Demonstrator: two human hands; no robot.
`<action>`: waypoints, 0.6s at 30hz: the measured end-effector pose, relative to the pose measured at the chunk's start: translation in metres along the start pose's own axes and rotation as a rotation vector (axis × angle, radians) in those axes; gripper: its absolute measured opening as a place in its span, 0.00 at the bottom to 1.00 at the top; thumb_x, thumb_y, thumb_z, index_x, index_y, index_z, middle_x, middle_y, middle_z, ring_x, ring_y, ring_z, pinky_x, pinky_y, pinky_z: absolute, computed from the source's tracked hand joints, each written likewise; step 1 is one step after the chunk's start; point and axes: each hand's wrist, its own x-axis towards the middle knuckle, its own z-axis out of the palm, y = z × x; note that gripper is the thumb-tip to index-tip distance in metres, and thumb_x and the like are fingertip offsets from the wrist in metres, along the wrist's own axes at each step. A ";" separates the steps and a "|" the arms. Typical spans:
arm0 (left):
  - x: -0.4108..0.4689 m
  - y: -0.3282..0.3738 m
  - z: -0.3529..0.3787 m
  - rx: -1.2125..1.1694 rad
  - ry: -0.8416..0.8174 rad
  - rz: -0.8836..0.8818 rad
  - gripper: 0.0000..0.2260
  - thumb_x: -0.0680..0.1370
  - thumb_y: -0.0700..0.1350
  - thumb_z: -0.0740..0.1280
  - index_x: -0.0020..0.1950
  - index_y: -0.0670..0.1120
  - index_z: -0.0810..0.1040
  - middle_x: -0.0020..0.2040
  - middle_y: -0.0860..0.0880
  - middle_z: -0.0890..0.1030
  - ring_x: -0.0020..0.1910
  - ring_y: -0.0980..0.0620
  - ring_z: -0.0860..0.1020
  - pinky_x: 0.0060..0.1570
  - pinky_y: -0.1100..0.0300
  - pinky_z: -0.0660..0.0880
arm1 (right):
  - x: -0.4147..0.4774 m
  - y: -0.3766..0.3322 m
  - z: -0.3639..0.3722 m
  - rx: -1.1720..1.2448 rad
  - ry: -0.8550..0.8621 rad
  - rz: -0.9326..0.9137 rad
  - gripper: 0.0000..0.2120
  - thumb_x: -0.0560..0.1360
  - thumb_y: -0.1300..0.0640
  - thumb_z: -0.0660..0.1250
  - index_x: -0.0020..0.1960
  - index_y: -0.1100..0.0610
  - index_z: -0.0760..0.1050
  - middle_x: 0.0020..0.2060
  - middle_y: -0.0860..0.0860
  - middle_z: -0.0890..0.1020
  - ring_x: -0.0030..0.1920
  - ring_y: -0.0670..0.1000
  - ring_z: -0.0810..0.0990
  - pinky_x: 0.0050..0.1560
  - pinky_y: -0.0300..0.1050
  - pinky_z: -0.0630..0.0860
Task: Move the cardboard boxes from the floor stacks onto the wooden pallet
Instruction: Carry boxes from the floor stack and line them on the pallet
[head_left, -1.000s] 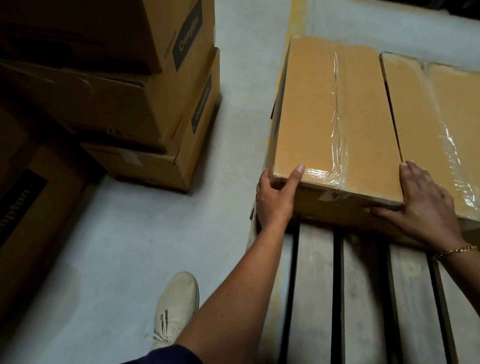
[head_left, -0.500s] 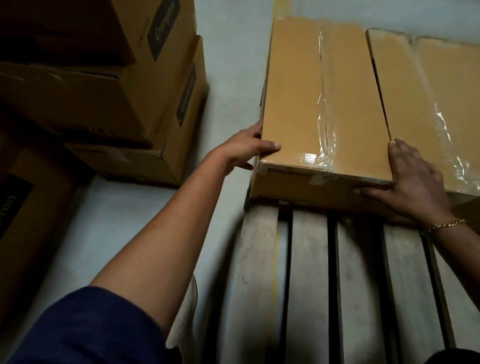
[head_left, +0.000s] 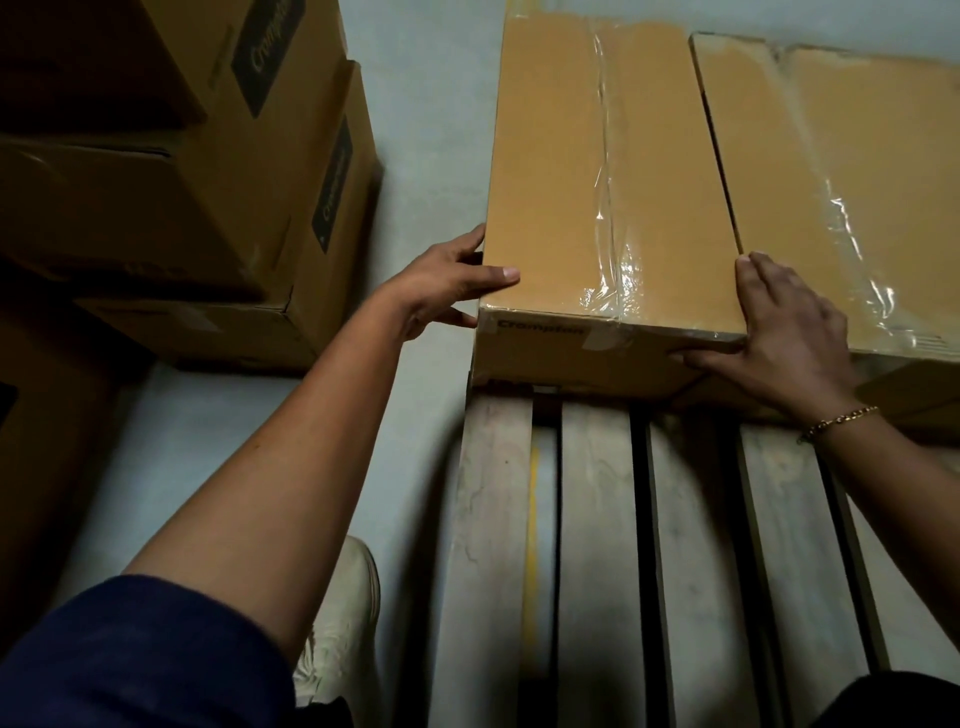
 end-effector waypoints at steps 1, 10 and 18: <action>0.000 0.000 0.000 0.000 0.002 0.004 0.30 0.79 0.47 0.73 0.77 0.62 0.67 0.63 0.57 0.82 0.59 0.58 0.81 0.51 0.52 0.78 | 0.000 0.000 0.000 -0.002 0.000 0.002 0.56 0.66 0.28 0.71 0.82 0.54 0.54 0.82 0.53 0.57 0.80 0.55 0.55 0.75 0.60 0.57; 0.002 -0.005 0.002 -0.028 0.012 0.032 0.29 0.78 0.48 0.73 0.76 0.64 0.67 0.62 0.59 0.81 0.58 0.59 0.80 0.49 0.54 0.78 | -0.001 -0.001 -0.001 -0.011 -0.001 -0.004 0.55 0.65 0.28 0.72 0.82 0.53 0.54 0.81 0.52 0.57 0.80 0.55 0.56 0.75 0.61 0.58; -0.001 -0.048 0.032 -0.342 0.345 -0.062 0.31 0.79 0.67 0.61 0.78 0.53 0.69 0.75 0.51 0.72 0.73 0.47 0.71 0.69 0.45 0.69 | 0.000 -0.002 -0.001 -0.012 -0.020 -0.004 0.56 0.66 0.29 0.72 0.82 0.54 0.52 0.82 0.53 0.55 0.80 0.55 0.55 0.76 0.61 0.57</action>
